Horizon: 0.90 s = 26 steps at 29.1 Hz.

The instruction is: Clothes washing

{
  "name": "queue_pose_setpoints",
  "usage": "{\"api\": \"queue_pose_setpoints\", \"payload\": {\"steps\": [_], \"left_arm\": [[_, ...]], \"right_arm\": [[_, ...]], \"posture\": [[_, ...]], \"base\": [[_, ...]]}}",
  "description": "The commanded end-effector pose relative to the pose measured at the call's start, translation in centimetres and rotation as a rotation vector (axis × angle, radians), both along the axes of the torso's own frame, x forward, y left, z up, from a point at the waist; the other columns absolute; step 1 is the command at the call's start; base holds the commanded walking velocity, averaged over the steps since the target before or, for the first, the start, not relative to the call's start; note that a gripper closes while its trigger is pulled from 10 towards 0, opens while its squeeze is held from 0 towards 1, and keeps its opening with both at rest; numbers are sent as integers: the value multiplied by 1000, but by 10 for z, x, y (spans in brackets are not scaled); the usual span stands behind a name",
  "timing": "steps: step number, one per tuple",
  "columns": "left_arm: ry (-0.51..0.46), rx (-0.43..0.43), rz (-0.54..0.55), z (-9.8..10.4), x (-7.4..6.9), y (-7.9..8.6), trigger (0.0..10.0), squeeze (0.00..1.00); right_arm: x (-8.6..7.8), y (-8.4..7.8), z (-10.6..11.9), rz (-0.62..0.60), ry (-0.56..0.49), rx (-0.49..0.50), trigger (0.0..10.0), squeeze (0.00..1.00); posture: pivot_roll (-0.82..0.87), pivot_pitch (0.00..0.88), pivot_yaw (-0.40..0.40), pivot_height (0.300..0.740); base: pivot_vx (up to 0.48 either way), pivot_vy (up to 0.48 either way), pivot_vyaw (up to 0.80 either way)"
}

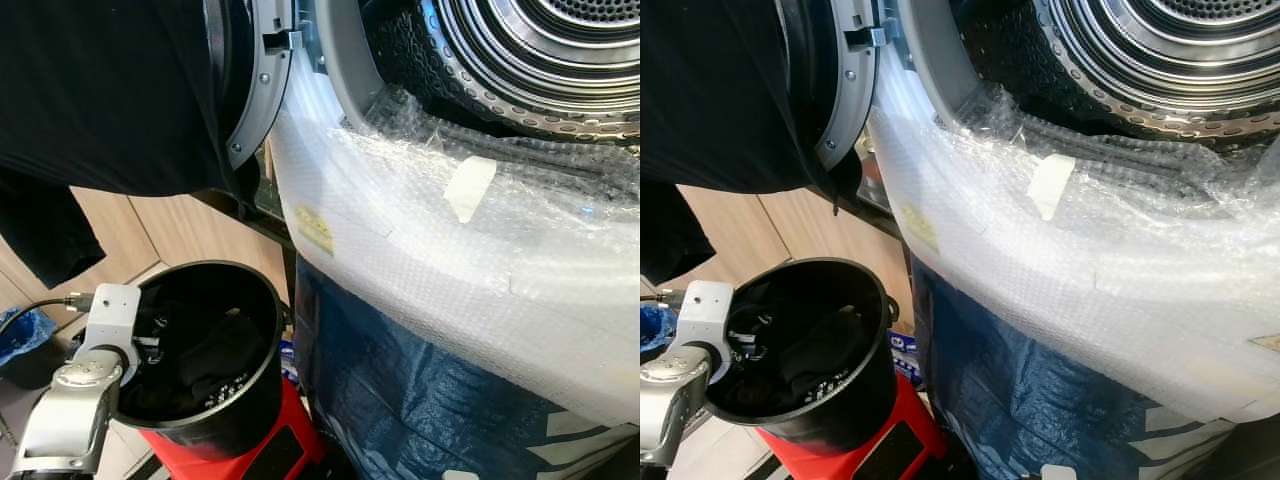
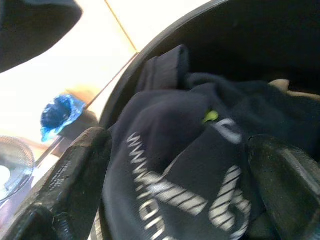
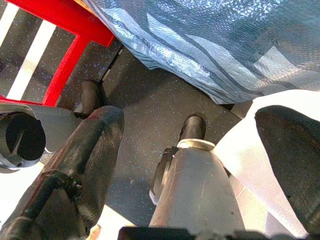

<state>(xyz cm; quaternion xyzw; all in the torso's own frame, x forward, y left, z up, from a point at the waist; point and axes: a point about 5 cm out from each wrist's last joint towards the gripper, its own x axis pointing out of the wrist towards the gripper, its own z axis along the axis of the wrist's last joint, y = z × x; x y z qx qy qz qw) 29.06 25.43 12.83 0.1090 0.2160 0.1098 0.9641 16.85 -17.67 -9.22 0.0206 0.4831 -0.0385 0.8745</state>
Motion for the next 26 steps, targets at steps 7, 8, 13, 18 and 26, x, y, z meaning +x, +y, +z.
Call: {"api": "queue_pose_setpoints", "payload": {"steps": [7, 8, 13, 18, 26], "left_arm": [[52, -4, -2, -10, -5, 1, 10000, 0], [56, -14, 2, -11, -6, 2, 10000, 0], [86, -15, 29, -15, -11, 4, 10000, 0], [88, 6, 71, -15, -16, 13, 10000, 0], [57, 13, 129, -16, -9, 26, 10000, 0]], "right_arm": [[-3, 2, -2, -16, 8, 12, 10000, 0], [-3, 2, -2, -17, 8, 12, 10000, 0], [-4, 0, -2, -14, 11, 9, 10000, 0], [-4, -1, -2, -18, 10, 9, 10000, 0], [-3, 1, -1, -1, 7, 12, 10000, 0]], "posture": [[216, 125, 82, 740], [216, 129, 81, 740], [216, 129, 81, 740], [216, 129, 81, 740], [225, 125, 75, 740]], "base": [[0, 0, 0], [0, 0, 0], [0, 0, 0], [0, 0, 0], [0, 0, 0]]}}
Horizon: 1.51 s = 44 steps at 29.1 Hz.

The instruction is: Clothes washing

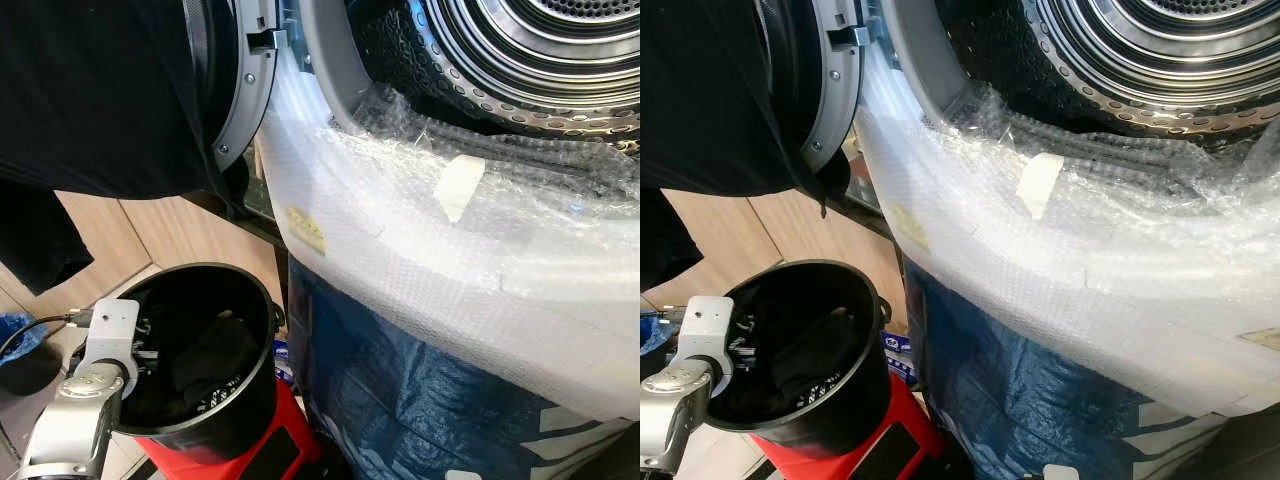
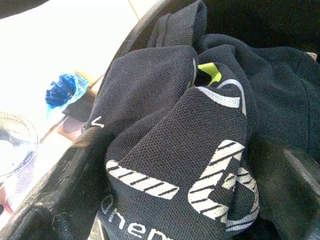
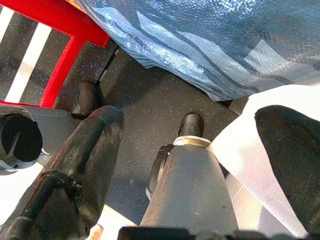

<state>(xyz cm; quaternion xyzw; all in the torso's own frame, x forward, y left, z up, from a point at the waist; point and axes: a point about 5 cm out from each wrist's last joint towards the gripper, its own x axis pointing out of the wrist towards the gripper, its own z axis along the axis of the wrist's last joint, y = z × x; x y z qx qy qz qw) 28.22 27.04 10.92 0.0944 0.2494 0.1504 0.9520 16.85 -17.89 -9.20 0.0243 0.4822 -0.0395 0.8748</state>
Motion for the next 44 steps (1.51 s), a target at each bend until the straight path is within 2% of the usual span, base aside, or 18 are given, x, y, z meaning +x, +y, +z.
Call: {"api": "queue_pose_setpoints", "payload": {"steps": [1, 8, 9, 10, 17, 26, 39, 44], "left_arm": [[1, 30, 35, 3, 0, 10, 10000, 0], [-8, 27, 57, 0, 1, 18, 10000, 0], [-15, 19, 69, 0, 1, 21, 7333, 0], [-20, 18, 74, 1, 1, 22, 0, 0], [-31, 14, 97, 0, 0, 25, 0, 0], [-23, -4, 73, -5, -2, 18, 0, 0], [-17, -32, 82, -15, -11, 13, 0, 0], [-27, -42, 81, -15, -10, 11, 0, 0]], "right_arm": [[-2, 4, -1, 6, 8, 6, 10000, 0], [0, 4, -1, 9, 1, 2, 10000, 0], [0, 3, 0, -1, -1, 2, 10000, 0], [-1, 3, -1, -1, 1, 1, 10000, 0], [-2, 2, -1, 16, 7, -8, 10000, 0], [-2, 3, -1, 20, 9, -6, 10000, 0], [-6, 2, -3, 67, 29, -23, 10000, 0], [-7, 2, -3, 70, 32, -24, 10000, 0]], "posture": [[223, 124, 75, 740], [217, 120, 73, 740], [215, 118, 72, 740], [215, 118, 72, 740], [213, 114, 71, 740], [208, 106, 73, 740], [208, 49, 59, 740], [211, 36, 56, 740]], "base": [[0, 0, 0], [0, 0, 0], [0, 0, 0], [0, 0, 0], [0, 0, 0], [0, 0, 0], [0, 0, 0], [0, 0, 0]]}}
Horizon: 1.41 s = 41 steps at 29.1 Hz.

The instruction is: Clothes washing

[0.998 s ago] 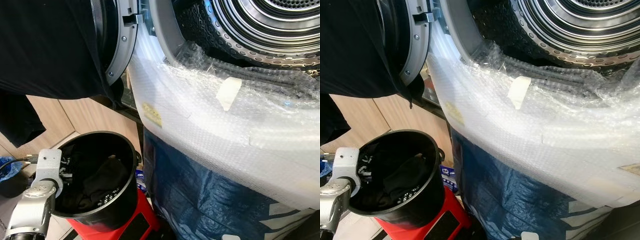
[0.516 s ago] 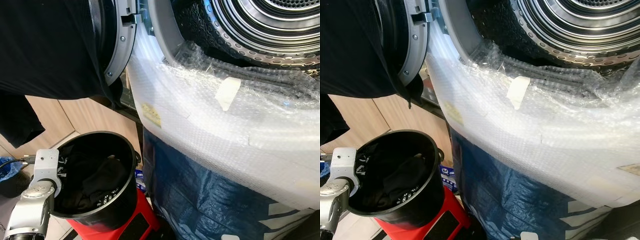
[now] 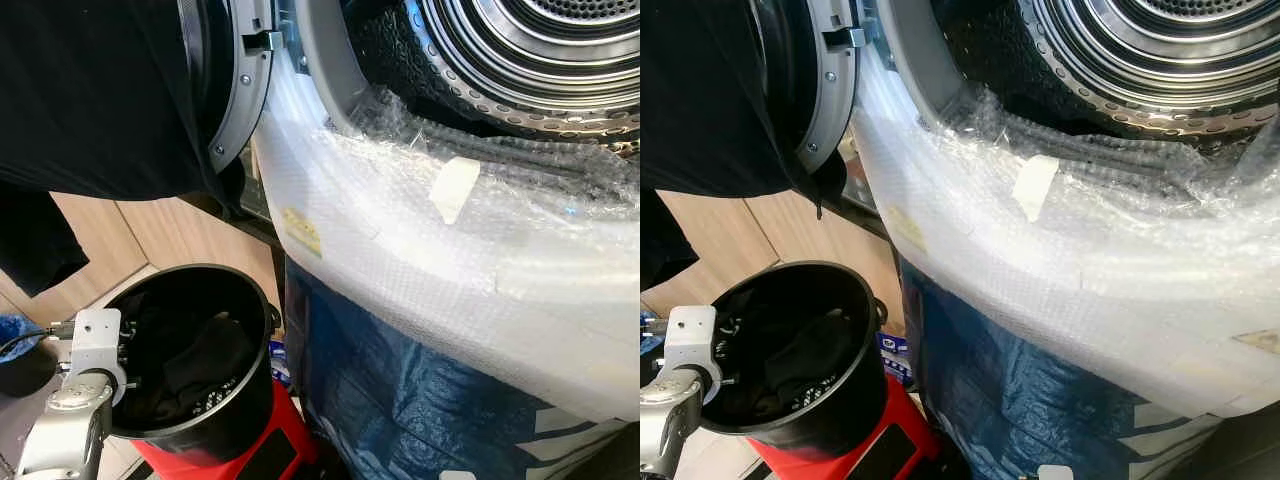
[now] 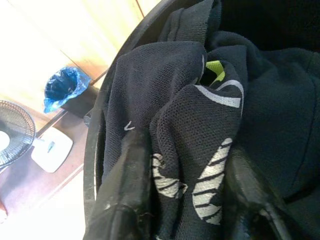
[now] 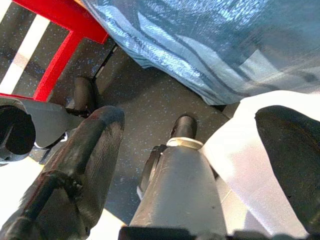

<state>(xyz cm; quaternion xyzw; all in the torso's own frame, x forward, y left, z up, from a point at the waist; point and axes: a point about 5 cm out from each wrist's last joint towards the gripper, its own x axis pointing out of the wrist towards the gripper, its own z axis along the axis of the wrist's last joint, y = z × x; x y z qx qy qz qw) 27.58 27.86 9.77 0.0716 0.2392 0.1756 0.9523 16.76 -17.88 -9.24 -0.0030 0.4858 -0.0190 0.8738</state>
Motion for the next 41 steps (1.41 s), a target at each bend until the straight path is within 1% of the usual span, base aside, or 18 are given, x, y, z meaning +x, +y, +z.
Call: {"api": "queue_pose_setpoints", "payload": {"steps": [1, 7, 10, 16, 21, 24, 26, 27, 29, 30, 32, 33, 34, 36, 37, 38, 39, 41], "left_arm": [[1, -15, 21, -3, -4, 2, 0, 0], [-1, -14, 11, -3, -4, 0, 0, 0], [-7, -10, 11, -2, -4, 0, 0, 0], [-77, 28, 63, 12, -9, 5, 0, 0], [-182, 41, 77, 32, -11, 5, 0, 0], [-247, 77, 72, 47, -10, 3, 0, 0], [-314, 168, 48, 66, -8, -1, 0, 0], [-343, 195, 29, 73, -6, -4, 0, 0], [-371, 181, 16, 80, -3, -8, 0, 0], [-399, 183, -10, 88, 0, -14, 0, 0], [-427, 190, -55, 96, 3, -21, 0, 0], [-461, 207, -110, 104, 7, -29, 0, 0], [-461, 207, -110, 104, 7, -29, 0, 0], [-533, 320, -261, 123, 14, -46, 0, 0], [-533, 320, -261, 123, 14, -46, 0, 0], [-574, 360, -370, 135, 18, -60, 0, 0], [-585, 356, -415, 139, 20, -67, 0, 0], [-608, 303, -510, 146, 25, -83, 0, 0]], "right_arm": [[-6, 2, -3, 11, 25, 2, 10000, 0], [-6, 3, -3, 21, 28, 0, 10000, 0], [-5, 4, -3, 24, 26, 4, 10000, 0], [-5, 3, -2, 9, 23, 5, 10000, 0], [-5, 3, -3, 9, 23, 6, 10000, 0], [-5, 3, -2, 8, 22, 8, 10000, 0], [-5, 4, -3, 4, 21, 12, 10000, 0], [-5, 4, -2, 5, 21, 14, 10000, 0], [-4, 5, -2, 4, 20, 17, 10000, 0], [-4, 5, -2, 0, 18, 17, 10000, 0], [-4, 6, -2, -6, 17, 20, 10000, 0], [-3, 6, -2, -7, 16, 21, 10000, 0], [-3, 6, -2, -7, 16, 21, 10000, 0], [-3, 6, -2, -9, 14, 20, 10000, 0], [-3, 6, -2, -9, 14, 20, 10000, 0], [-2, 7, -2, -11, 13, 22, 10000, 0], [-2, 7, -2, -11, 12, 22, 10000, 0], [-2, 7, -2, -20, 10, 25, 10000, 0]], "posture": [[211, 34, 55, 740], [212, 22, 55, 740], [220, 39, 59, 740], [223, 41, 62, 740], [239, 60, 68, 740], [241, 65, 69, 740], [249, 71, 72, 740], [249, 71, 73, 740], [248, 70, 79, 740], [246, 73, 82, 740], [246, 72, 82, 740], [243, 73, 84, 740], [243, 73, 84, 740], [240, 72, 85, 740], [240, 72, 85, 740], [239, 71, 87, 740], [238, 70, 88, 740], [232, 70, 95, 740]], "base": [[0, 0, 0], [0, 0, 0], [0, 0, 0], [0, 0, 0], [0, 0, 0], [0, 0, 0], [0, 0, 0], [0, 0, 0], [0, 0, 0], [0, 0, 0], [0, 0, 0], [0, 0, 0], [0, 0, 0], [0, 0, 0], [0, 0, 0], [0, 0, 0], [0, 0, 0], [0, 0, 0]]}}
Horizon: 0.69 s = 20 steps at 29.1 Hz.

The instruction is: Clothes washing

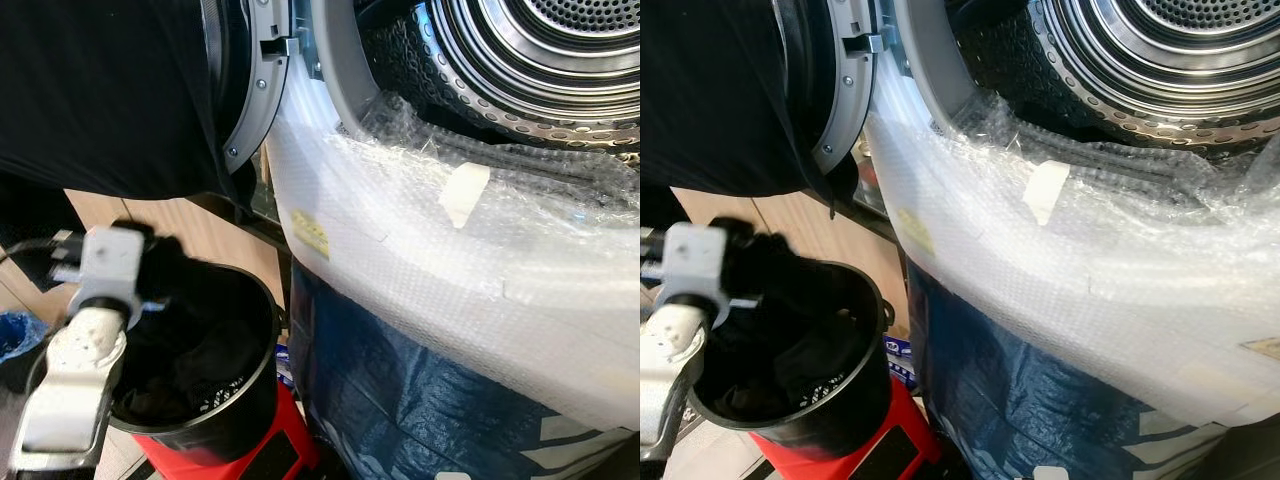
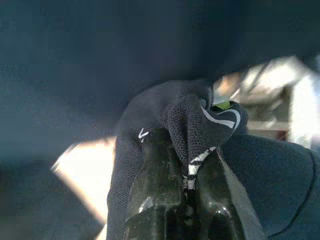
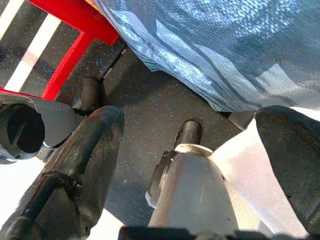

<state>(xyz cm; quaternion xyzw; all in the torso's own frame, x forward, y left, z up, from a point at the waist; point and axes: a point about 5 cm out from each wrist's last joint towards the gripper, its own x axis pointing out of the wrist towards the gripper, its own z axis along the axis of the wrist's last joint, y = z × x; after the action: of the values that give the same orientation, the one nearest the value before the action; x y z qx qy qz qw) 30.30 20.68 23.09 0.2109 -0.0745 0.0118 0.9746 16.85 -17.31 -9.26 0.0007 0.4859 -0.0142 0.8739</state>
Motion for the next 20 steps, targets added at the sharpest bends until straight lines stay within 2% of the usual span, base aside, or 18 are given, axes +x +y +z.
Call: {"api": "queue_pose_setpoints", "payload": {"steps": [1, 2, 5, 6, 8, 9, 10, 11, 14, 15, 18, 19, 20], "left_arm": [[-46, -10, -113, 14, -2, -17, 0, 0], [-44, -25, -185, 17, -1, -29, 0, 0], [-36, -26, -318, 21, -2, -48, 0, 0], [-44, 22, -410, 24, -4, -61, 0, 0], [-61, 37, -470, 30, -3, -71, 0, 0], [-71, 25, -512, 35, -2, -78, 0, 0], [-71, -13, -629, 40, -3, -94, 0, 0], [-67, -26, -674, 41, -4, -101, 0, 0], [-21, -101, -890, 38, -15, -131, 0, 0], [-8, -148, -1014, 42, -23, -151, 0, 0], [16, -222, -1137, 49, -32, -168, 0, 0], [31, -220, -1190, 49, -35, -175, 0, 0], [31, -220, -1190, 49, -35, -175, 0, 0]], "right_arm": [[-3, 1, -1, -30, 9, 14, 10000, 0], [-3, 1, -1, -37, 7, 17, 10000, 0], [-1, 2, -1, -38, 1, 20, 10000, 0], [-2, 2, -1, -39, 0, 20, 10000, 0], [-2, 1, -1, -47, -2, 23, 10000, 0], [-2, 1, -1, -49, -2, 23, 10000, 0], [-2, 0, -1, -51, -2, 21, 10000, 0], [-1, 0, -1, -51, -2, 21, 10000, 0], [-2, 0, -1, -51, -2, 21, 10000, 0], [-2, 0, -1, -57, -4, 21, 10000, 0], [-1, 0, 0, -65, -7, 22, 10000, 0], [-1, 0, 0, -62, -8, 22, 10000, 0], [-1, 0, 0, -62, -8, 22, 10000, 0]], "posture": [[232, 70, 95, 740], [224, 71, 98, 740], [216, 66, 99, 740], [211, 64, 99, 740], [207, 62, 99, 740], [207, 62, 99, 740], [213, 61, 97, 740], [214, 58, 96, 740], [209, 59, 98, 740], [209, 59, 98, 740], [185, 49, 98, 740], [188, 51, 97, 740], [188, 51, 97, 740]], "base": [[0, 0, 0], [0, 0, 0], [0, 0, 0], [0, 0, 0], [0, 0, 0], [0, 0, 0], [0, 0, 0], [0, 0, 0], [0, 0, 0], [0, 0, 0], [0, 0, 0], [0, 0, 0], [0, 0, 0]]}}
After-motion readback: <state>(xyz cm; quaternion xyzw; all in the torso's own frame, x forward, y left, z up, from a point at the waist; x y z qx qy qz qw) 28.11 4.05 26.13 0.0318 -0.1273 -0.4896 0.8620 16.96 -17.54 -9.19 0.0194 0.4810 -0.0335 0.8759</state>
